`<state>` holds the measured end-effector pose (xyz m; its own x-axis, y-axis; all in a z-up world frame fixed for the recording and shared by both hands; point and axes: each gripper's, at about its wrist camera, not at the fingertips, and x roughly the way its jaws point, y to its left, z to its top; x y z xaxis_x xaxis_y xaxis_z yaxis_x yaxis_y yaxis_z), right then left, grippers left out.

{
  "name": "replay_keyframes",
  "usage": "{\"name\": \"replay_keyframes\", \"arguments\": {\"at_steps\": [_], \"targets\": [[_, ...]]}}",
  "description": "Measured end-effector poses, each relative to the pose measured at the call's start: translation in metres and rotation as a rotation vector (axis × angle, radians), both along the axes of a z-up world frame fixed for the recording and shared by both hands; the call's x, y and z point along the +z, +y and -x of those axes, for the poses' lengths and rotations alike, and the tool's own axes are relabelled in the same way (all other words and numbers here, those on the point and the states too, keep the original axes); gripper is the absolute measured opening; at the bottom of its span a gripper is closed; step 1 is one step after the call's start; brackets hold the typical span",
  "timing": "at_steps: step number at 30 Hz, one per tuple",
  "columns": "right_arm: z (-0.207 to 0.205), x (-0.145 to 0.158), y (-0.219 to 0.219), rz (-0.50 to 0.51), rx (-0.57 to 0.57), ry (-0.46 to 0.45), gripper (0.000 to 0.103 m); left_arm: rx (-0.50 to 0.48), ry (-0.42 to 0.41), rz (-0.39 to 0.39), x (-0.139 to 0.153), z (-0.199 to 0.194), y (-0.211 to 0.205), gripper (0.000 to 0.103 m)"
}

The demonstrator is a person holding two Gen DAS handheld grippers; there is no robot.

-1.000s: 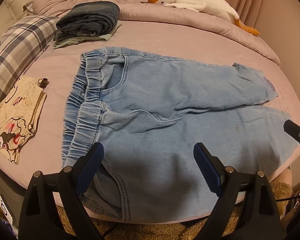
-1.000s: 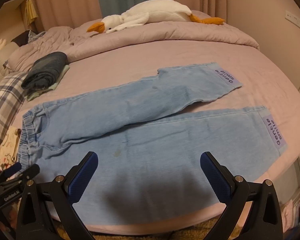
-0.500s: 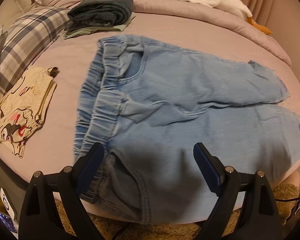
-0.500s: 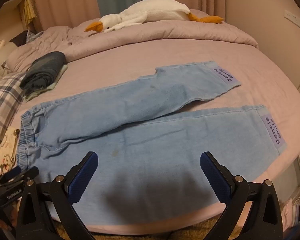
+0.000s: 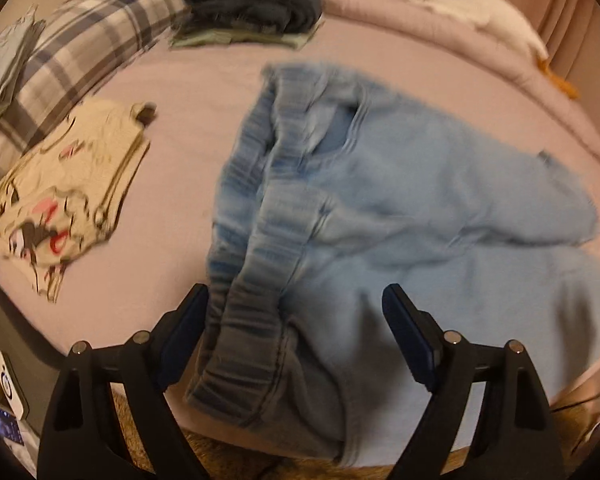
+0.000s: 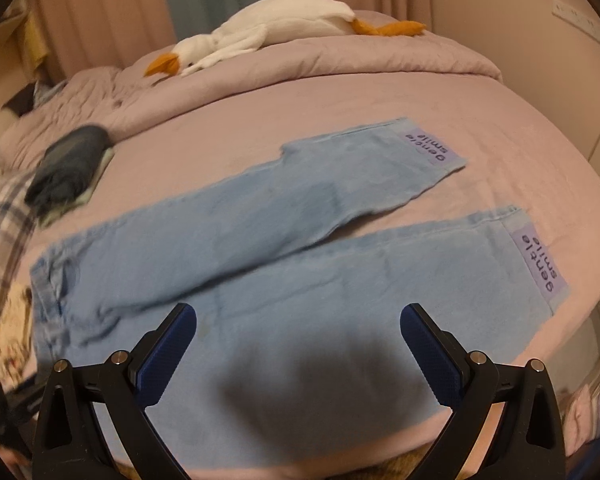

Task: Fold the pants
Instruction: 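Lower the right tool onto the patched jeans hem and close it, then close the left tool on the elastic waistband while the right tool holds the hem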

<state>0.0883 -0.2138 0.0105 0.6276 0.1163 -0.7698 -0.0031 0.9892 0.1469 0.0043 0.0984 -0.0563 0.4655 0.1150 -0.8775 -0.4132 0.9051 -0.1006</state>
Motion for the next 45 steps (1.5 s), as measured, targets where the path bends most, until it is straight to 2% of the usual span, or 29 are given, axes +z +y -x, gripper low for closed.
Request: {"name": "replay_keyframes", "arguments": {"at_steps": [4,8,15,17,18,19,20,21,22,25,28,31,34,36,38,42,45], "targets": [[-0.057,0.012,-0.010,-0.052,-0.014,0.029,0.102,0.000,-0.072,0.045,0.025,-0.017,0.000,0.088],[-0.141,0.003,-0.011,-0.170,-0.055,0.171,0.102,0.021,-0.108,0.077,0.043,-0.014,-0.007,0.089],[-0.253,-0.046,0.010,-0.060,-0.234,0.303,0.102,0.063,-0.113,0.110,0.059,0.009,0.002,0.089],[-0.270,-0.065,0.014,-0.045,-0.247,0.346,0.089,0.074,-0.119,0.122,0.065,0.014,0.005,0.089],[-0.276,-0.078,0.015,-0.032,-0.257,0.389,0.075,0.077,-0.134,0.133,0.070,0.017,0.006,0.089],[-0.278,-0.086,0.016,-0.002,-0.275,0.405,0.071,0.075,-0.151,0.138,0.072,0.018,0.006,0.090],[-0.276,-0.085,0.018,0.041,-0.276,0.358,0.069,0.074,-0.164,0.139,0.075,0.020,0.006,0.090],[-0.273,-0.083,0.020,0.086,-0.282,0.330,0.054,0.076,-0.168,0.139,0.077,0.019,0.005,0.090],[-0.270,-0.082,0.021,0.107,-0.287,0.317,0.032,0.069,-0.174,0.145,0.078,0.016,0.003,0.090],[-0.253,-0.072,0.007,0.027,-0.261,0.292,0.010,0.020,-0.205,0.188,0.083,0.006,-0.006,0.090],[-0.214,-0.041,-0.017,-0.132,-0.218,0.195,0.009,-0.019,-0.258,0.244,0.090,-0.010,-0.017,0.090],[-0.138,-0.003,-0.046,-0.295,-0.187,0.045,0.009,-0.034,-0.288,0.301,0.090,-0.030,-0.027,0.090],[-0.071,0.012,-0.063,-0.322,-0.160,-0.053,0.009,-0.060,-0.263,0.339,0.085,-0.055,-0.040,0.090],[-0.023,0.004,-0.073,-0.318,-0.171,-0.061,0.009,-0.063,-0.252,0.360,0.081,-0.069,-0.044,0.090],[0.006,-0.010,-0.084,-0.332,-0.188,-0.043,0.009,-0.052,-0.236,0.366,0.075,-0.086,-0.049,0.089],[0.005,-0.025,-0.094,-0.307,-0.199,0.015,0.008,-0.084,-0.135,0.333,0.059,-0.133,-0.064,0.088],[0.002,-0.030,-0.103,-0.333,-0.199,0.030,0.008,-0.102,-0.076,0.301,0.048,-0.158,-0.072,0.088]]}}
